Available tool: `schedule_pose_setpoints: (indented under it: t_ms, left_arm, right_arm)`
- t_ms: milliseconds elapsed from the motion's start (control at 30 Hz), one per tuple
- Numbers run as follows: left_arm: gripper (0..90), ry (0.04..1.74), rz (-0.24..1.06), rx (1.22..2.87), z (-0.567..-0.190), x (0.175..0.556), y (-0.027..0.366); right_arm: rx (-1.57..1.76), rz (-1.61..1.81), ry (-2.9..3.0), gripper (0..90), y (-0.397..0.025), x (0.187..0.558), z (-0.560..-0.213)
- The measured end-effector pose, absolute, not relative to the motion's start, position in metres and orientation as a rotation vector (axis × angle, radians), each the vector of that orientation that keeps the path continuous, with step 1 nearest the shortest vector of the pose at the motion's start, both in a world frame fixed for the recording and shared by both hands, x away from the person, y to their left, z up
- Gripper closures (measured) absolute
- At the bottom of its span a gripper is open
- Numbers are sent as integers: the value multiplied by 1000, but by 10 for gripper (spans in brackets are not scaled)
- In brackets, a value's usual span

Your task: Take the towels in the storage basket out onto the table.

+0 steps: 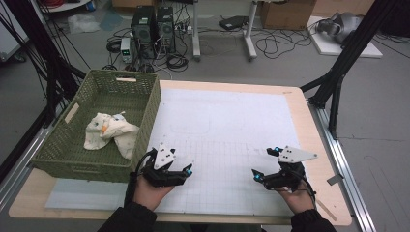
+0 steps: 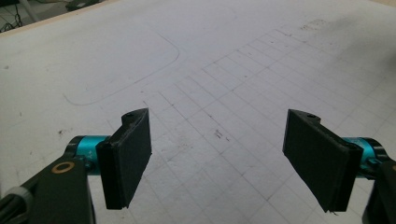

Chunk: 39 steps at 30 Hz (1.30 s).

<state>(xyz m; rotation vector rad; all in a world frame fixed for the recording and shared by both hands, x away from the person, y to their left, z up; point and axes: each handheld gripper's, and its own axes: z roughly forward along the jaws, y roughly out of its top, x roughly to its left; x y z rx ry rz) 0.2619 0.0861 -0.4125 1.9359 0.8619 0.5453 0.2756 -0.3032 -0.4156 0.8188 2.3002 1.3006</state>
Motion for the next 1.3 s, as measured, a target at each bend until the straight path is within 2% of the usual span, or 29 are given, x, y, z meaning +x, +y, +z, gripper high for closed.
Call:
schedule_pose_setpoints:
  t_ms: [1300]
  left_arm:
    - [239, 862, 485, 1937, -411, 262, 82]
  right_arm:
    - [816, 1289, 2301, 54, -304, 274, -416]
